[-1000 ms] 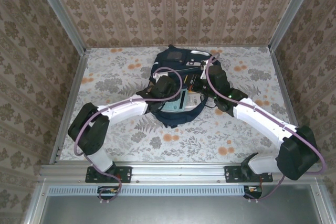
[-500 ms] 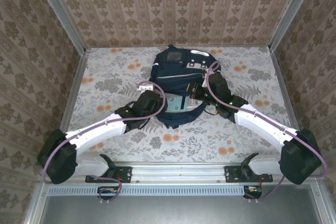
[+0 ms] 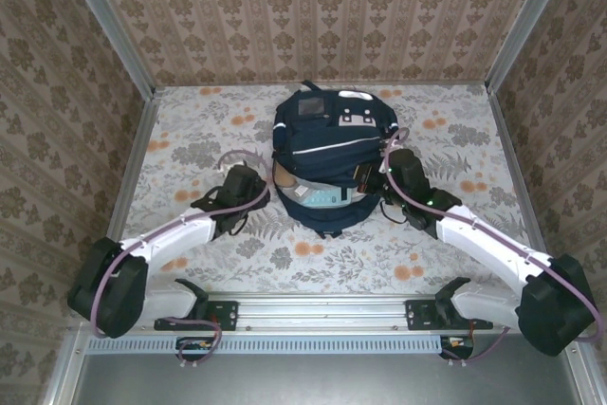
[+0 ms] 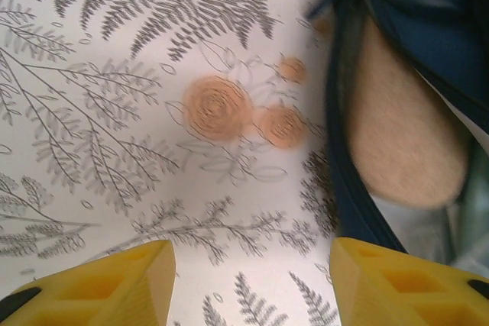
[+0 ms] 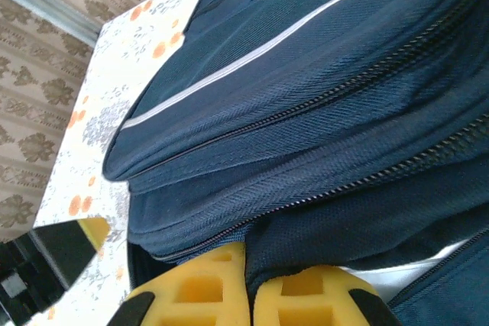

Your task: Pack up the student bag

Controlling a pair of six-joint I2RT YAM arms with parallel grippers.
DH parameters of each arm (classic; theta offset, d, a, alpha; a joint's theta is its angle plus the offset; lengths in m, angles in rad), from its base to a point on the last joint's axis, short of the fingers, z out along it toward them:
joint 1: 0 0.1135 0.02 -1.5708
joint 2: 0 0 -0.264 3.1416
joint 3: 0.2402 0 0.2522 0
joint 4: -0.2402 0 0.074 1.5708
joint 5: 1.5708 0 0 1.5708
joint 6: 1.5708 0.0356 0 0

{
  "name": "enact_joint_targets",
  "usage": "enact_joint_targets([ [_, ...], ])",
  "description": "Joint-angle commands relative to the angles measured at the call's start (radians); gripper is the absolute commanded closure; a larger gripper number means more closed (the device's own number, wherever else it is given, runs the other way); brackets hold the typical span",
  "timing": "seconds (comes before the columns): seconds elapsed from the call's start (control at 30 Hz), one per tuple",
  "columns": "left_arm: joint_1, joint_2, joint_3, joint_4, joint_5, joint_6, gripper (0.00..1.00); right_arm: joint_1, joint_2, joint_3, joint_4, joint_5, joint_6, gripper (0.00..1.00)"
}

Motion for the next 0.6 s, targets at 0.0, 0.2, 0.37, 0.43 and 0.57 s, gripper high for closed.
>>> enact_joint_targets([
  [0.0,0.053,0.025,0.008,0.078,0.097,0.013,0.48,-0.065,-0.072,-0.032,-0.066,0.089,-0.033,0.92],
  [0.2,0.083,0.167,0.104,0.175,0.227,0.050,0.55,-0.193,-0.090,-0.073,-0.073,0.028,0.016,0.90],
  [0.37,0.092,0.334,0.227,0.208,0.279,0.073,0.52,-0.206,-0.075,-0.065,-0.089,0.037,0.013,0.86],
  [0.43,0.104,0.401,0.283,0.217,0.308,0.071,0.43,-0.211,-0.075,-0.074,-0.075,0.029,0.016,0.86],
  [0.57,0.165,0.560,0.399,0.258,0.398,0.031,0.39,-0.214,-0.059,-0.081,-0.055,0.008,0.019,0.87],
])
